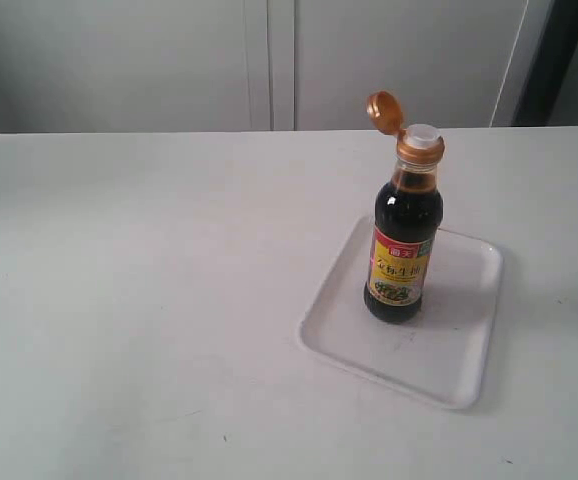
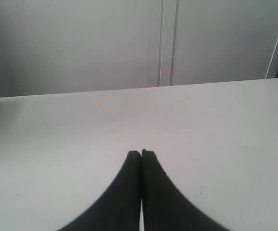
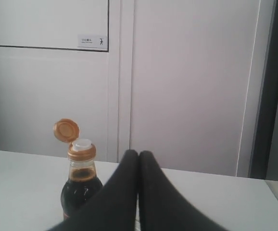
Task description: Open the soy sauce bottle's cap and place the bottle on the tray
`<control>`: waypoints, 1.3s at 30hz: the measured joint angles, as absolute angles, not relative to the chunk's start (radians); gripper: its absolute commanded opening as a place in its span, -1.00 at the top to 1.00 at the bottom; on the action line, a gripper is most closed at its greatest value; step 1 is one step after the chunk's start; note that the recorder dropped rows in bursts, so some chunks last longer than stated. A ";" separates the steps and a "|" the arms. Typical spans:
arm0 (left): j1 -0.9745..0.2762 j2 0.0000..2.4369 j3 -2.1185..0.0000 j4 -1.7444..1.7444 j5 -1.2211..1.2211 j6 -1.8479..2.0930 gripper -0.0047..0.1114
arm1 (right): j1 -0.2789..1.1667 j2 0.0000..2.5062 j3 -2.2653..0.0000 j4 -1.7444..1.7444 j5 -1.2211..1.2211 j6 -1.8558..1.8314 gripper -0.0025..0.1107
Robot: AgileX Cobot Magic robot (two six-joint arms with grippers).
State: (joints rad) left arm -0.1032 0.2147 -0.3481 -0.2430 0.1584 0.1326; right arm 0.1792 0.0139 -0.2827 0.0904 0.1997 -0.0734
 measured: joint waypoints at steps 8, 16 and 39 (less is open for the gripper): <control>-0.103 0.215 -0.279 -0.245 0.095 0.133 0.92 | 0.179 0.010 -0.154 0.092 0.121 -0.097 0.96; -0.103 0.215 -0.273 -0.245 0.095 0.133 0.92 | 0.179 0.010 -0.087 0.094 0.115 -0.099 0.96; -0.103 0.215 -0.273 -0.188 0.095 0.133 0.92 | 0.179 0.010 -0.072 0.094 0.120 -0.097 0.96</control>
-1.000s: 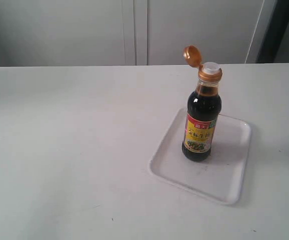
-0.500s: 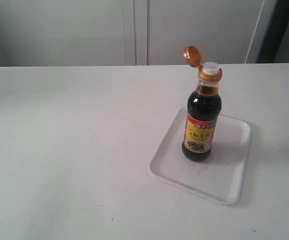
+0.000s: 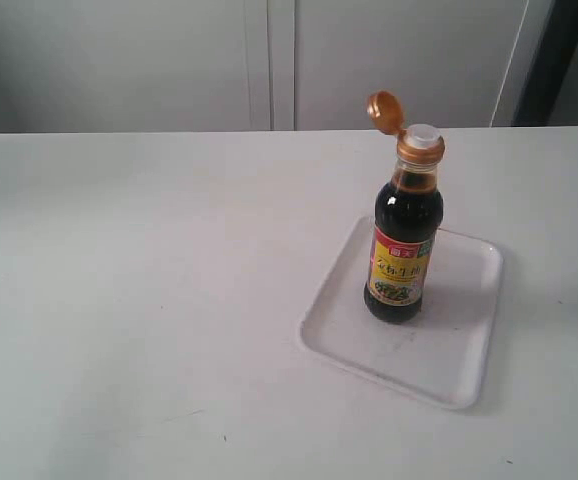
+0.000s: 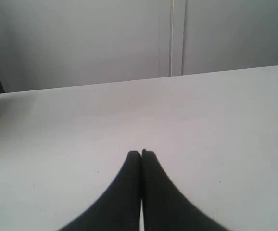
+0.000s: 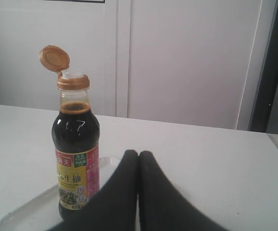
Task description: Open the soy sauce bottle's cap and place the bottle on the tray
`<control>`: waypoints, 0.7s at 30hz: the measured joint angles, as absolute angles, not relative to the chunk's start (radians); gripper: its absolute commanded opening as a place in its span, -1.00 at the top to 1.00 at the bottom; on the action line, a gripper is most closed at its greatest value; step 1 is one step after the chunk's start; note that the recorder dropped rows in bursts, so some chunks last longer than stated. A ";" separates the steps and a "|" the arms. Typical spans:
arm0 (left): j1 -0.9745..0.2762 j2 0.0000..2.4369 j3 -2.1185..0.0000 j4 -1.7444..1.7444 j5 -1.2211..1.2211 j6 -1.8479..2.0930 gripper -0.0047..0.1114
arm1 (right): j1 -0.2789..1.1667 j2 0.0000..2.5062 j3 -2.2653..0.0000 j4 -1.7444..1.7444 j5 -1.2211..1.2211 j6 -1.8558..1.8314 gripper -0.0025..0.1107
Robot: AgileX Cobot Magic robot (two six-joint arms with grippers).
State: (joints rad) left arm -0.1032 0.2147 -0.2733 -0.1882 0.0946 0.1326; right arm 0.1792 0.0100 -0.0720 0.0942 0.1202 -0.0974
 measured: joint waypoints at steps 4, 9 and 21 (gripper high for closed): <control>-0.092 0.161 -0.273 -0.058 0.167 0.036 0.92 | 0.179 0.010 -0.072 0.094 0.120 -0.097 0.96; -0.027 0.102 -0.191 -0.026 0.192 0.009 0.92 | 0.179 0.010 -0.072 0.096 0.120 -0.097 0.96; 0.013 0.005 -0.006 -0.032 0.198 -0.024 0.92 | 0.179 0.010 -0.072 0.096 0.120 -0.097 0.96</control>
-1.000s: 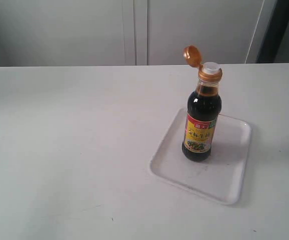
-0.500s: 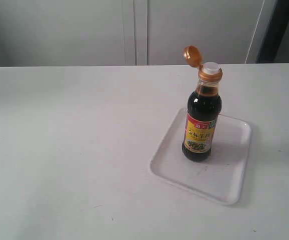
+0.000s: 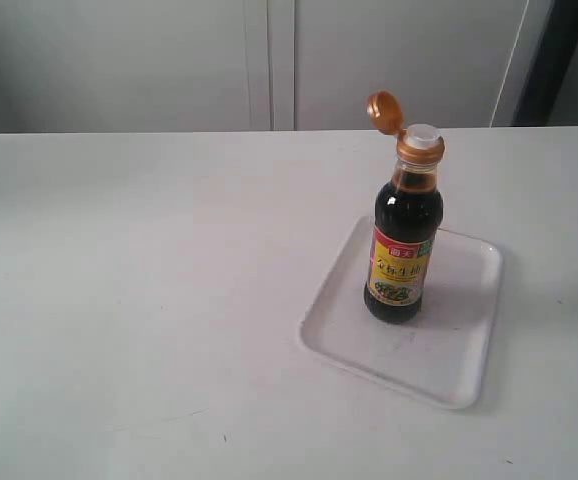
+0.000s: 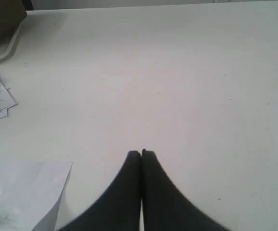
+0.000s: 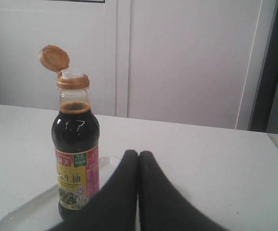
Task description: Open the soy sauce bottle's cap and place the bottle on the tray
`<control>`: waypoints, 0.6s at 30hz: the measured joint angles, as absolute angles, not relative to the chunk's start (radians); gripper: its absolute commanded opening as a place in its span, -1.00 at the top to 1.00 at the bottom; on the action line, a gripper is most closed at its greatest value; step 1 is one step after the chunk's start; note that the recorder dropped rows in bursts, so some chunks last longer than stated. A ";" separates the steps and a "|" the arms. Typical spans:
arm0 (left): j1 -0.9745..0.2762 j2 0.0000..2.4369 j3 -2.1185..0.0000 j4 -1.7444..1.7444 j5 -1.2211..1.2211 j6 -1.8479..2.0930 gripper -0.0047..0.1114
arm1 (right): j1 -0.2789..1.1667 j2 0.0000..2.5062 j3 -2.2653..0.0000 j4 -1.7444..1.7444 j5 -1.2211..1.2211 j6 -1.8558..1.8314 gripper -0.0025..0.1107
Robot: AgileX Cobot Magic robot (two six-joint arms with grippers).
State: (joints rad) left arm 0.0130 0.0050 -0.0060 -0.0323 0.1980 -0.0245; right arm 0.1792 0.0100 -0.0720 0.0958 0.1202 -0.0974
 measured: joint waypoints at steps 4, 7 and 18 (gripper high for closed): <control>0.013 0.005 -0.004 -0.032 0.208 -0.024 0.92 | 0.179 0.010 -0.072 0.096 0.120 -0.097 0.96; 0.013 0.005 -0.004 -0.032 0.226 -0.024 0.92 | 0.179 0.010 -0.072 0.096 0.120 -0.097 0.96; 0.013 0.005 -0.004 -0.032 0.228 -0.024 0.92 | 0.179 0.010 -0.072 0.096 0.120 -0.097 0.96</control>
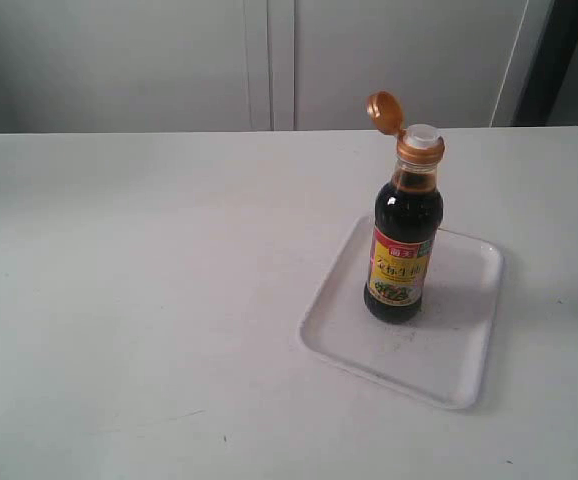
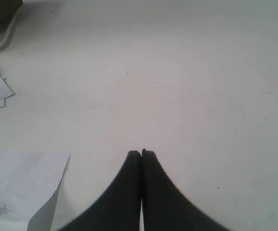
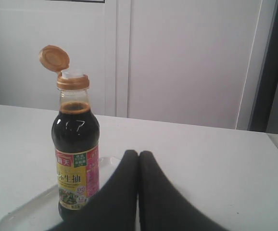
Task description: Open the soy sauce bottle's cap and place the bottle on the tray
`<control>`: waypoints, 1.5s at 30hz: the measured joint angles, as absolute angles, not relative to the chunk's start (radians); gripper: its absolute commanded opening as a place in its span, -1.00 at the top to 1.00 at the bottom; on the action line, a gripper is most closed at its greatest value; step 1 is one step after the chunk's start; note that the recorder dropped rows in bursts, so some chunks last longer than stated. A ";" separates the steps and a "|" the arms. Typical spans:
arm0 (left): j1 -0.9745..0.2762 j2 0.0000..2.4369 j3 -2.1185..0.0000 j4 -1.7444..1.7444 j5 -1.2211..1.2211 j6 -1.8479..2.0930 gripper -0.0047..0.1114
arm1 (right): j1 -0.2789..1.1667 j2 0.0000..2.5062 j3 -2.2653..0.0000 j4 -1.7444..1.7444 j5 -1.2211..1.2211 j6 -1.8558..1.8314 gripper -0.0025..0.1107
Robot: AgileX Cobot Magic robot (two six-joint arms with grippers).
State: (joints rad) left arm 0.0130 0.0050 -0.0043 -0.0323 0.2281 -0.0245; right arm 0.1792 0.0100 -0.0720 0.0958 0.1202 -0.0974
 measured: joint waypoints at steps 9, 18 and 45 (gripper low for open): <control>0.013 0.005 -0.004 -0.032 0.228 -0.023 0.92 | 0.179 0.010 -0.072 0.096 0.120 -0.094 0.96; 0.013 0.005 -0.004 -0.032 0.228 -0.023 0.92 | 0.179 0.010 -0.072 0.096 0.120 -0.094 0.96; 0.013 0.005 -0.004 -0.032 0.231 -0.023 0.92 | 0.179 0.006 -0.005 0.047 0.187 0.000 0.96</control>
State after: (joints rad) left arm 0.0130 0.0050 -0.0036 -0.0323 0.2306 -0.0226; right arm 0.1792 0.0061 -0.0049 0.0474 0.1868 0.0000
